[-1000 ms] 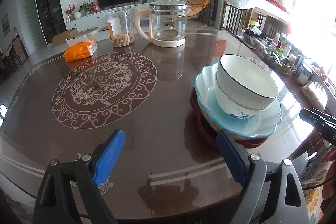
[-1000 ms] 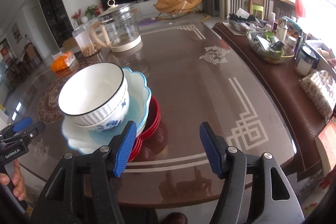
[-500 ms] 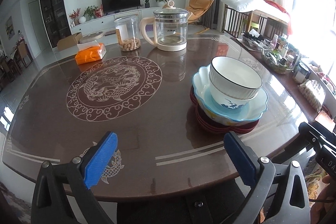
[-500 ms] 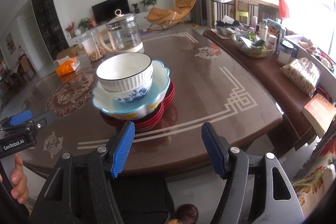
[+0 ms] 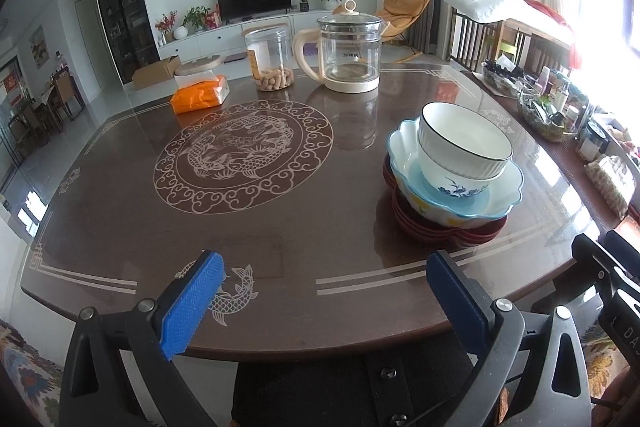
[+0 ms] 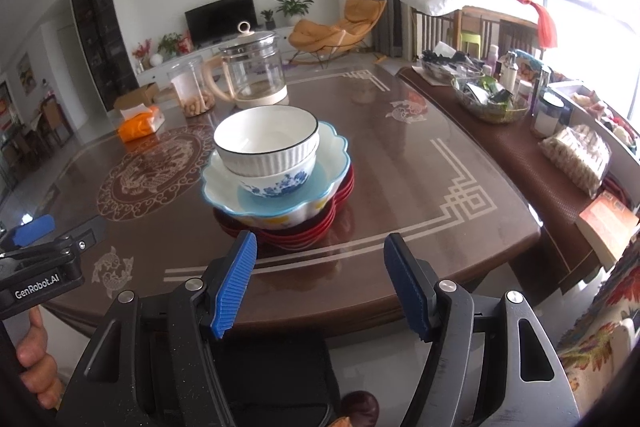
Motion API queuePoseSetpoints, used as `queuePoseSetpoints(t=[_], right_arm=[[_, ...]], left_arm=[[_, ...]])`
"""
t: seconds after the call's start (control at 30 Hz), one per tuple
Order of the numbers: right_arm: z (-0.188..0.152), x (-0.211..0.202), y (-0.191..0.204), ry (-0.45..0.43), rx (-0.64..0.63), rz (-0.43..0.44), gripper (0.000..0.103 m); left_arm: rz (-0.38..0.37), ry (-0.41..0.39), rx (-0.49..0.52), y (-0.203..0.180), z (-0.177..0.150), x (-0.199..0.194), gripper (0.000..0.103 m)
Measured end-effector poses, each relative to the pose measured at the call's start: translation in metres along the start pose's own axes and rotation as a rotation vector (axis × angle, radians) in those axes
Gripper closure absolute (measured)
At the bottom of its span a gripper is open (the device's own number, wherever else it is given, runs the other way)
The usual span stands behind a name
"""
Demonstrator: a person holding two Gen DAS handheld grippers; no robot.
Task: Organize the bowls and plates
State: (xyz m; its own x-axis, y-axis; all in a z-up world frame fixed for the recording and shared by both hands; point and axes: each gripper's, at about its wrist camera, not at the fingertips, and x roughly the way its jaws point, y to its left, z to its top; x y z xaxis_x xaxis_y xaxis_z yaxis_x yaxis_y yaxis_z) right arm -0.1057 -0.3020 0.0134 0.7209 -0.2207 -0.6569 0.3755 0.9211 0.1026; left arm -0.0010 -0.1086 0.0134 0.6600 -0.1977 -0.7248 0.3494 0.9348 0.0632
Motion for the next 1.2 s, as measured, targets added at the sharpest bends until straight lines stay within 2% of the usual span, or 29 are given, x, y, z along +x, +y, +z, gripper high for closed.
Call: queuePoseSetpoints(t=[0.17, 0.33, 0.5, 1.2], right_arm=[[0.005, -0.011, 0.008, -0.006, -0.019, -0.020, 0.029], [0.007, -0.014, 0.014, -0.019, -0.040, -0.078, 0.029], [0.004, -0.006, 0.011, 0.004, -0.027, -0.094, 0.029], [0.003, -0.007, 0.016, -0.008, -0.036, -0.090, 0.029]], left_arm=[[0.030, -0.020, 0.049, -0.010, -0.004, -0.008, 0.002], [0.013, -0.009, 0.048, -0.012, -0.004, -0.010, 0.002], [0.004, 0.006, 0.045, -0.012, -0.004, -0.007, 0.002], [-0.052, 0.084, 0.009, -0.011, -0.009, 0.011, 0.002]])
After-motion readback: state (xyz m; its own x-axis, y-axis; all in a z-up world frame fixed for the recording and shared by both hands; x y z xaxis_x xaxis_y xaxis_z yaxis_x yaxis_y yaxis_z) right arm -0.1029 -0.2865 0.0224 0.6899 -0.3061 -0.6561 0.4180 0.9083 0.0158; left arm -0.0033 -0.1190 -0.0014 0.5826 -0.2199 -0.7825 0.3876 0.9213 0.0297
